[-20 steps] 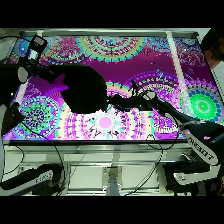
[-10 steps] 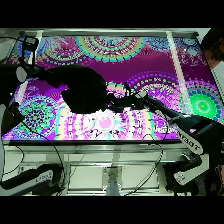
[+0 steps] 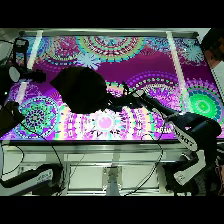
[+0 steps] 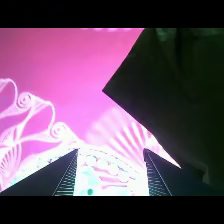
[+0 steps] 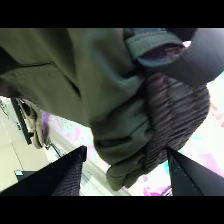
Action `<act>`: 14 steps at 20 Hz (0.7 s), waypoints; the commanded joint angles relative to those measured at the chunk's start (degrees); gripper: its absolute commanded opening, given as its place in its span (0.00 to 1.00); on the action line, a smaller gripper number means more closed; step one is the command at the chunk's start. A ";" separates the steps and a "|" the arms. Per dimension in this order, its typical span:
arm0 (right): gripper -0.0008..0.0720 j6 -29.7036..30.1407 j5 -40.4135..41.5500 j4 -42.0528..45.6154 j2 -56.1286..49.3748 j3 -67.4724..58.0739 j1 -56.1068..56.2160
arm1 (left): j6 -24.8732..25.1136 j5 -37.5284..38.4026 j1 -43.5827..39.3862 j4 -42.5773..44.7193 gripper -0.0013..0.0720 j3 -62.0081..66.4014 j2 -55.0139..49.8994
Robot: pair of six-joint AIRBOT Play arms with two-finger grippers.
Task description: Fold the clothes and pants, and hang the long-sleeved shirts on hangers.
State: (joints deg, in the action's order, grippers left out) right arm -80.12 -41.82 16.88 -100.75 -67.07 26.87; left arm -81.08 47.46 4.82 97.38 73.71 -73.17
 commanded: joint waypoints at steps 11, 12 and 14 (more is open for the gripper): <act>0.03 -4.50 -1.18 14.88 5.16 -0.33 -3.96 | 8.41 4.70 0.39 -20.63 0.12 0.00 -0.20; 0.03 -7.65 -1.20 21.31 7.85 -0.33 -5.40 | 10.51 4.68 0.39 -24.81 0.12 0.00 -0.20; 0.03 -15.32 -3.85 36.30 13.86 -0.31 -8.98 | 16.98 5.16 0.39 -35.76 0.08 0.00 -0.20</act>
State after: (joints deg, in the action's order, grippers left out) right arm -86.41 -43.51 34.72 -93.21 -67.33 21.65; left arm -73.30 52.01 5.17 76.40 73.71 -73.34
